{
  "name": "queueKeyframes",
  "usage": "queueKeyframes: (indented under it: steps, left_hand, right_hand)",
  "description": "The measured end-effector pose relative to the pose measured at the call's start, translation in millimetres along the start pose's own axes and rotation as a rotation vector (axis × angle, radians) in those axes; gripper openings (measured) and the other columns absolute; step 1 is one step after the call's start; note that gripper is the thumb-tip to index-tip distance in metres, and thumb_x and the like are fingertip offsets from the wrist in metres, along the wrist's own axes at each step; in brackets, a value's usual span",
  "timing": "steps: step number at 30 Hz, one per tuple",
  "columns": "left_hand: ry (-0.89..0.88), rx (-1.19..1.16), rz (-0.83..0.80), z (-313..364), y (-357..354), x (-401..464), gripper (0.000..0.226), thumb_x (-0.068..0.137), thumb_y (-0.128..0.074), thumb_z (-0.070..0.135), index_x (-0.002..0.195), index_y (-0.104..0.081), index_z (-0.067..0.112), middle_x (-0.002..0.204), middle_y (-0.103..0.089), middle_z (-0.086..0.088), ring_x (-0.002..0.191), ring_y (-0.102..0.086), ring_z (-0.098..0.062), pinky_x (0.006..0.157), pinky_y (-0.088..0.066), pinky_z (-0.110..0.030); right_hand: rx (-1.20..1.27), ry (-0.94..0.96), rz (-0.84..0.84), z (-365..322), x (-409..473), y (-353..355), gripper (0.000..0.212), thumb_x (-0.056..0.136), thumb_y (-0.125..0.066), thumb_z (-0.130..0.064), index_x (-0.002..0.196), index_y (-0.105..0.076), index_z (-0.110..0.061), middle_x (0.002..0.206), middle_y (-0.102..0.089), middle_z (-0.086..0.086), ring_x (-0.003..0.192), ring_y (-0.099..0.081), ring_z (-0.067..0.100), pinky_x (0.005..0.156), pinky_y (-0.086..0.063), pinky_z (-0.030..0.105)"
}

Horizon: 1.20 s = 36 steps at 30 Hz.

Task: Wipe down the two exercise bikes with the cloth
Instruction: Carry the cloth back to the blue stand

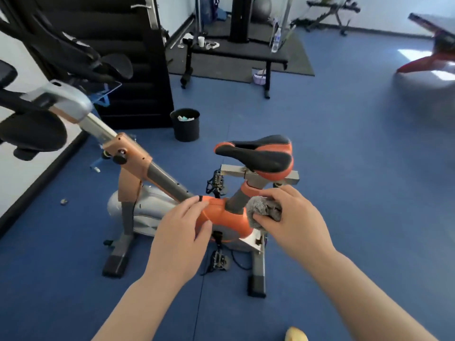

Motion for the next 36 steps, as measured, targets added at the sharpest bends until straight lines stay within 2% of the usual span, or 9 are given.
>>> queueKeyframes:
  steps: [2, 5, 9, 16, 18, 23, 31, 36]
  left_hand:
    - [-0.037, 0.011, -0.016, 33.9, -27.3, 7.7, 0.039, 0.091, -0.051, 0.028, 0.131, -0.051, 0.027, 0.137, -0.044, 0.016, 0.129, -0.038, -0.008, 0.108, -0.026, -0.024]
    - [-0.071, 0.035, -0.031, 90.1, -75.4, 21.5, 0.039, 0.090, -0.052, 0.027, 0.129, -0.053, 0.026, 0.139, -0.047, 0.009, 0.128, -0.041, -0.011, 0.108, -0.029, -0.027]
    - [-0.068, -0.023, -0.007, 169.0, -138.7, 37.7, 0.036, 0.089, -0.054, 0.022, 0.126, -0.056, 0.023, 0.137, -0.050, 0.008, 0.126, -0.041, -0.010, 0.101, -0.023, -0.018]
    - [-0.073, -0.047, -0.045, 270.0, -216.7, 75.6, 0.037, 0.090, -0.054, 0.024, 0.126, -0.056, 0.020, 0.139, -0.049, 0.003, 0.129, -0.042, -0.014, 0.108, -0.032, -0.034]
    - [-0.066, -0.044, -0.053, 286.6, -229.7, 90.9, 0.037, 0.090, -0.053, 0.026, 0.127, -0.055, 0.022, 0.140, -0.048, 0.005, 0.127, -0.043, -0.013, 0.106, -0.037, -0.037]
    - [-0.067, 0.018, -0.063, 309.1, -262.6, 145.8, 0.038, 0.091, -0.052, 0.028, 0.129, -0.053, 0.023, 0.141, -0.046, 0.005, 0.131, -0.039, -0.013, 0.106, -0.026, -0.026]
    - [0.024, 0.001, -0.036, 319.4, -313.8, 283.9, 0.038, 0.092, -0.050, 0.029, 0.130, -0.052, 0.022, 0.143, -0.044, 0.006, 0.130, -0.039, -0.013, 0.107, -0.027, -0.030]
    - [0.036, 0.011, -0.035, 335.0, -322.4, 374.4, 0.039, 0.093, -0.048, 0.033, 0.131, -0.050, 0.024, 0.144, -0.042, 0.008, 0.129, -0.041, -0.013, 0.108, -0.031, -0.031]
  right_hand:
    - [-0.005, -0.047, 0.006, 42.9, -3.9, 21.2, 0.033, 0.081, -0.067, -0.037, 0.113, -0.059, -0.035, 0.107, -0.054, -0.018, 0.088, -0.056, 0.012, 0.068, -0.042, 0.025]
    - [-0.012, -0.091, 0.021, 113.0, -6.2, 56.2, 0.031, 0.082, -0.067, -0.038, 0.112, -0.059, -0.033, 0.107, -0.054, -0.016, 0.087, -0.058, 0.014, 0.070, -0.047, 0.028]
    - [-0.060, -0.101, -0.003, 201.7, -2.3, 103.9, 0.032, 0.082, -0.066, -0.039, 0.113, -0.059, -0.032, 0.109, -0.055, -0.013, 0.089, -0.060, 0.018, 0.072, -0.051, 0.033]
    - [-0.081, -0.121, -0.012, 311.5, 17.8, 171.7, 0.028, 0.083, -0.064, -0.038, 0.110, -0.059, -0.033, 0.108, -0.056, -0.014, 0.087, -0.059, 0.017, 0.070, -0.048, 0.031]
    - [-0.073, -0.128, -0.012, 332.3, 30.7, 181.4, 0.028, 0.083, -0.064, -0.039, 0.111, -0.059, -0.033, 0.107, -0.055, -0.015, 0.086, -0.059, 0.016, 0.069, -0.048, 0.030]
    - [-0.057, -0.112, -0.013, 369.9, 85.4, 191.8, 0.028, 0.082, -0.065, -0.038, 0.109, -0.059, -0.032, 0.104, -0.055, -0.014, 0.085, -0.059, 0.017, 0.068, -0.048, 0.030]
    - [-0.104, -0.044, -0.064, 417.7, 233.2, 201.8, 0.029, 0.083, -0.064, -0.037, 0.111, -0.058, -0.033, 0.106, -0.056, -0.013, 0.086, -0.059, 0.017, 0.068, -0.048, 0.029]
    - [-0.111, -0.025, -0.091, 436.7, 318.7, 212.8, 0.028, 0.081, -0.064, -0.040, 0.108, -0.058, -0.034, 0.106, -0.056, -0.015, 0.087, -0.060, 0.016, 0.069, -0.050, 0.030]
Point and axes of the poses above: each hand's wrist, its own x-axis towards the middle knuckle, its own y-axis out of the back of the hand, z = x × y, the point moved 8 cm from there along x, towards the middle knuckle
